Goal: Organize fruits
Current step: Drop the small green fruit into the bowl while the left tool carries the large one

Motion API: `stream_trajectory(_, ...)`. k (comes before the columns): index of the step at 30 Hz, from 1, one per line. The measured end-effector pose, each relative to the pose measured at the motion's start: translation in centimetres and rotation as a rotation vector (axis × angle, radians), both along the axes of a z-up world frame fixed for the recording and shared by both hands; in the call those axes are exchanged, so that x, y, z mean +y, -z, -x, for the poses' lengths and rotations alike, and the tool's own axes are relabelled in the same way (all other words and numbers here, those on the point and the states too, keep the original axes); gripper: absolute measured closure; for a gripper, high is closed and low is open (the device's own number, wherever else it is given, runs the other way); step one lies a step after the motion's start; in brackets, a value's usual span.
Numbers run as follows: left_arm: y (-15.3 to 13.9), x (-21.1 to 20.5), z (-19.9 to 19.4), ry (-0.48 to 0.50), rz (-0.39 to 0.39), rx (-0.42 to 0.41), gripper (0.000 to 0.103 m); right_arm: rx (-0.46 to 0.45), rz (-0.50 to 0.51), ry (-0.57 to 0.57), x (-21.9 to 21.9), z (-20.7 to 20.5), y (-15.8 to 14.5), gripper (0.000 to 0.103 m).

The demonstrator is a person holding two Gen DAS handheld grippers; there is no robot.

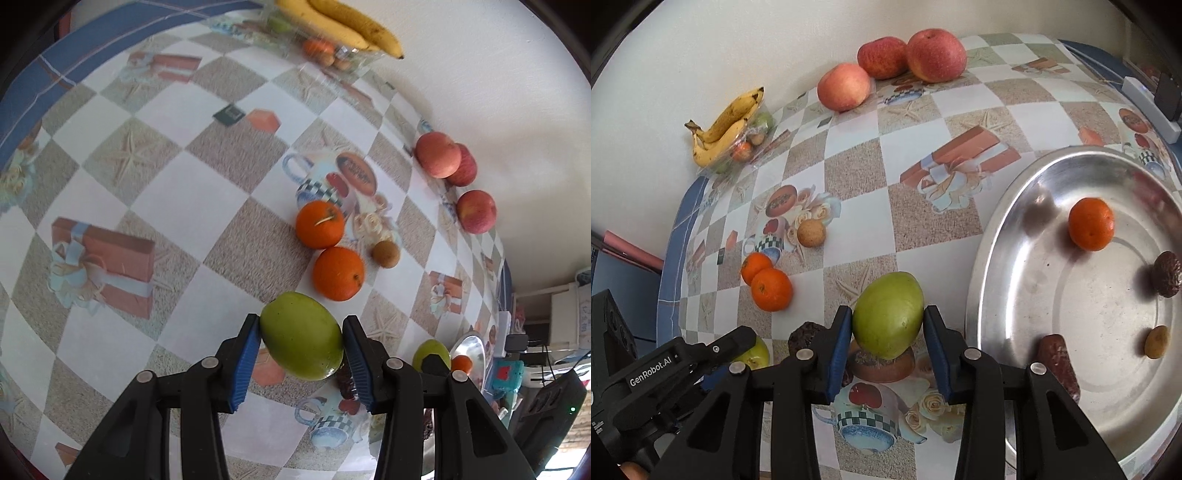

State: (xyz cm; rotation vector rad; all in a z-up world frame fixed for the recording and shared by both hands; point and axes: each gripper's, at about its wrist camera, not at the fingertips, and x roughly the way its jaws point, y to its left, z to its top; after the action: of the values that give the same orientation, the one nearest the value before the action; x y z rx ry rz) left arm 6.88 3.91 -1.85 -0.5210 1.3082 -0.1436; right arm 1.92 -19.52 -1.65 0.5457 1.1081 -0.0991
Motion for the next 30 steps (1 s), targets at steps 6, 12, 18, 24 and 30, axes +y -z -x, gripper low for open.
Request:
stream_trajectory(6, -1.4, -0.6, 0.0, 0.024, 0.01, -0.043, 0.055, -0.05, 0.015, 0.02, -0.7, 0.6, -2.0, 0.062)
stream_trajectory(12, -2.2, -2.0, 0.3, 0.075, 0.008, -0.077, 0.055, -0.066, 0.073, 0.038, -1.5, 1.6, -3.3, 0.062)
stream_trajectory(18, -2.6, -3.9, 1.0, 0.132, -0.006, -0.108, 0.055, -0.06, 0.116, 0.093, -3.7, 2.8, -3.9, 0.062)
stream_trajectory(24, -2.7, -6.6, 1.9, 0.221, -0.016, -0.136, 0.055, -0.011, 0.068, 0.226, -8.0, 4.8, -3.0, 0.062)
stream_trajectory(30, -2.8, -9.6, 3.1, 0.317, -0.003, -0.154, 0.055, 0.032, 0.03, 0.375, -12.2, 7.2, -2.1, 0.062)
